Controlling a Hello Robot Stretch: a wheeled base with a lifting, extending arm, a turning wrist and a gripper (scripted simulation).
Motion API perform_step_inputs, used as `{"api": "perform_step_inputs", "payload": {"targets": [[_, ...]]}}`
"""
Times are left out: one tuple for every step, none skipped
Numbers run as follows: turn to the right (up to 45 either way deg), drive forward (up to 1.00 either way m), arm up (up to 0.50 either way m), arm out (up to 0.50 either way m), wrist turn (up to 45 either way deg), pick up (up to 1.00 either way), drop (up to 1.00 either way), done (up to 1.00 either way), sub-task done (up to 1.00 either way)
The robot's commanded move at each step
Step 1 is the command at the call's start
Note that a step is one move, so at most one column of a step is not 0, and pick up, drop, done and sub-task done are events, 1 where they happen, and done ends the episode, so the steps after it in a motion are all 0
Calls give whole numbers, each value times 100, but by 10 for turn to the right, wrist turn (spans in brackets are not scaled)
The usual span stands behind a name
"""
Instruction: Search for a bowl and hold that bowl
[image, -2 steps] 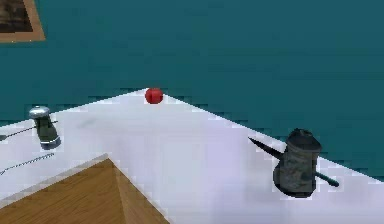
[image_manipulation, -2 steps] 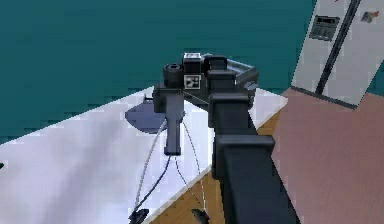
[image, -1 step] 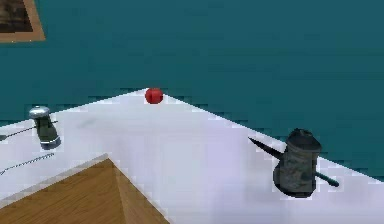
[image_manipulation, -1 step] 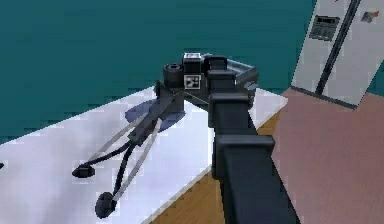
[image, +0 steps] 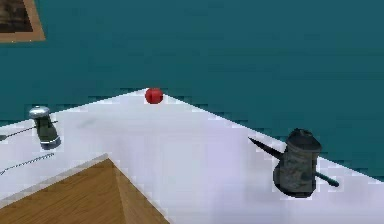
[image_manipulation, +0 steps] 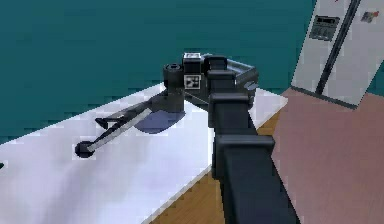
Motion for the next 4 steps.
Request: {"api": "perform_step_inputs", "payload": {"targets": [[0,0,0,0,450,0,0,0,0],[0,0,0,0,60,0,0,0,0],[0,0,-10,0,0,0,0,0,0],[0,0,0,0,0,100,0,0,0]]}}
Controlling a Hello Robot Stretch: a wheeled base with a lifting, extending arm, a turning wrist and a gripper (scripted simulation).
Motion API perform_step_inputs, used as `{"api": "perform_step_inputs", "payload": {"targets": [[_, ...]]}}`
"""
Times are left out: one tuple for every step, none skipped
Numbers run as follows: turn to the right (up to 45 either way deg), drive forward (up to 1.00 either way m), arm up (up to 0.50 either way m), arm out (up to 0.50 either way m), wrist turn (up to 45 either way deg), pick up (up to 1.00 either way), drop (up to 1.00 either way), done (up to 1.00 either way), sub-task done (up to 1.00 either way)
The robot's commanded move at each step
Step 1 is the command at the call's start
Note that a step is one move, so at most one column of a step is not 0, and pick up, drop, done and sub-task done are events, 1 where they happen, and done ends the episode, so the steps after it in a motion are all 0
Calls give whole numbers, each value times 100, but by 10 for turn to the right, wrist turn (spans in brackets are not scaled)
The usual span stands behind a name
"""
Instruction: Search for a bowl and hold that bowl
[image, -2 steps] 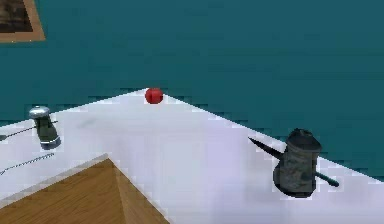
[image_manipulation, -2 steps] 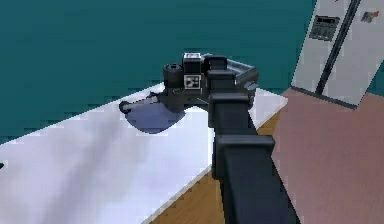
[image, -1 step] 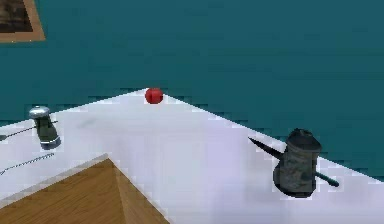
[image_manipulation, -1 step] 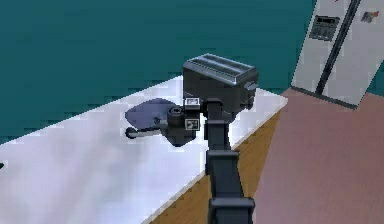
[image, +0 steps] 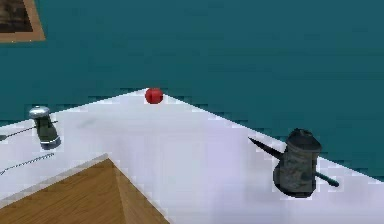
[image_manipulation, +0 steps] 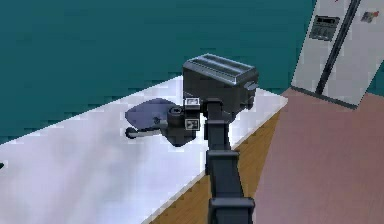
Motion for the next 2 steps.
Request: {"api": "perform_step_inputs", "payload": {"targets": [[0,0,10,0,0,0,0,0,0],[0,0,0,0,0,0,0,100,0]]}}
